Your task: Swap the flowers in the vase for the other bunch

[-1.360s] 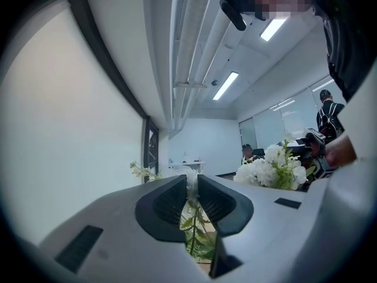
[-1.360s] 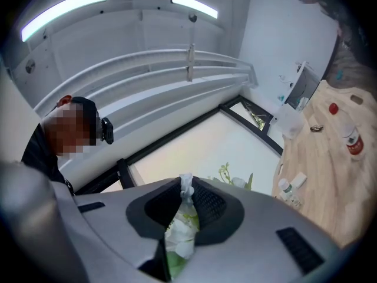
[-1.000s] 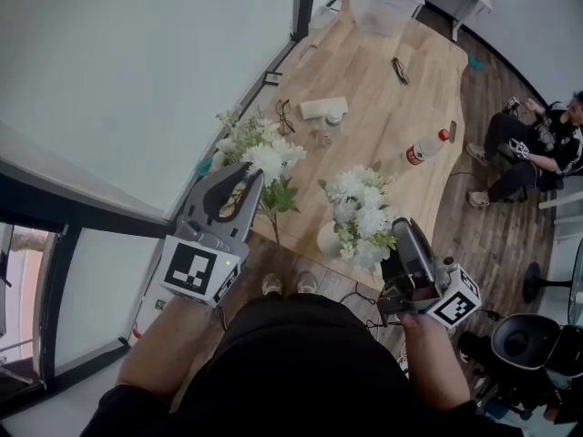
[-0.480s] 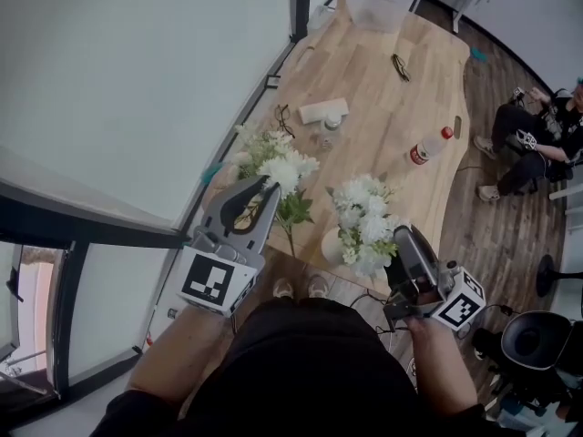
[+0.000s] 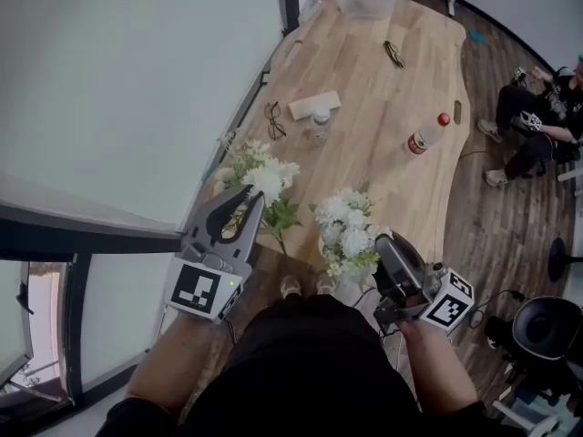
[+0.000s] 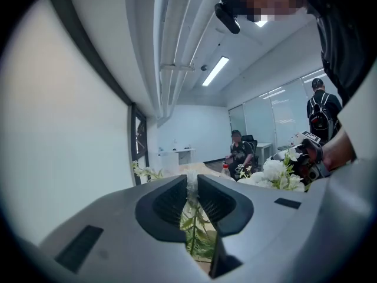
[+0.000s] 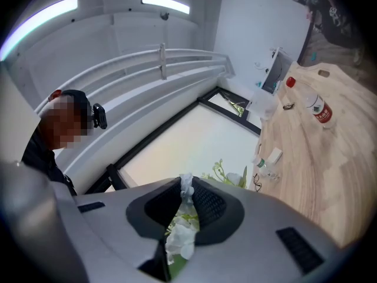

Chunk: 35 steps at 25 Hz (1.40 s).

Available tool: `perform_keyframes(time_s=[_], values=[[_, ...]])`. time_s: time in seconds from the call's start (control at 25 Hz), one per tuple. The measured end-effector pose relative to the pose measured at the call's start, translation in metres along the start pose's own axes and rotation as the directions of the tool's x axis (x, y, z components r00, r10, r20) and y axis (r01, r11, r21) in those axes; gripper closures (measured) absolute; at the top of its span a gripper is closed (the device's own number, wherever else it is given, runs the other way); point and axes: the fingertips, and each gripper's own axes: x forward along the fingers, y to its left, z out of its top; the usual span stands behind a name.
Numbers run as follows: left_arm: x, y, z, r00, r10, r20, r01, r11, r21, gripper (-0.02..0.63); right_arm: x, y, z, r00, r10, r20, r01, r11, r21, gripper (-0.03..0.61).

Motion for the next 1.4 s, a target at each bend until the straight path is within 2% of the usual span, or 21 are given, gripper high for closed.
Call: perform_keyframes(time_s=[0.32, 0.72, 1.16, 1.4], values=[[0.003, -0.009, -0.001, 1.0, -0.023, -0.016, 0.023, 1.0, -0.001, 0.557, -0.007, -0.013, -0.013, 0.999, -0.032, -0.015, 0.032, 0.999, 0.008, 0.506], [0.002, -0.008, 0.003, 0.999, -0.035, -0.01, 0.035, 0.999, 0.002, 0.557, -0.011, -0.026, -0.019, 0.994, -0.099, -0.037, 0.096, 0.993, -0.069, 0.506], [-0.008, 0.001, 0.012, 1.0, -0.014, 0.022, 0.014, 1.0, 0.001, 0.557, -0.001, -0.016, -0.022, 0.994, -0.081, -0.078, 0.074, 0.994, -0.08, 0.505], [-0.008, 0.006, 0.016, 0.999, -0.006, 0.041, 0.006, 1.0, 0.001, 0.556, 0.002, -0.011, -0.026, 0.985, -0.1, -0.138, 0.077, 0.984, -0.162, 0.414]])
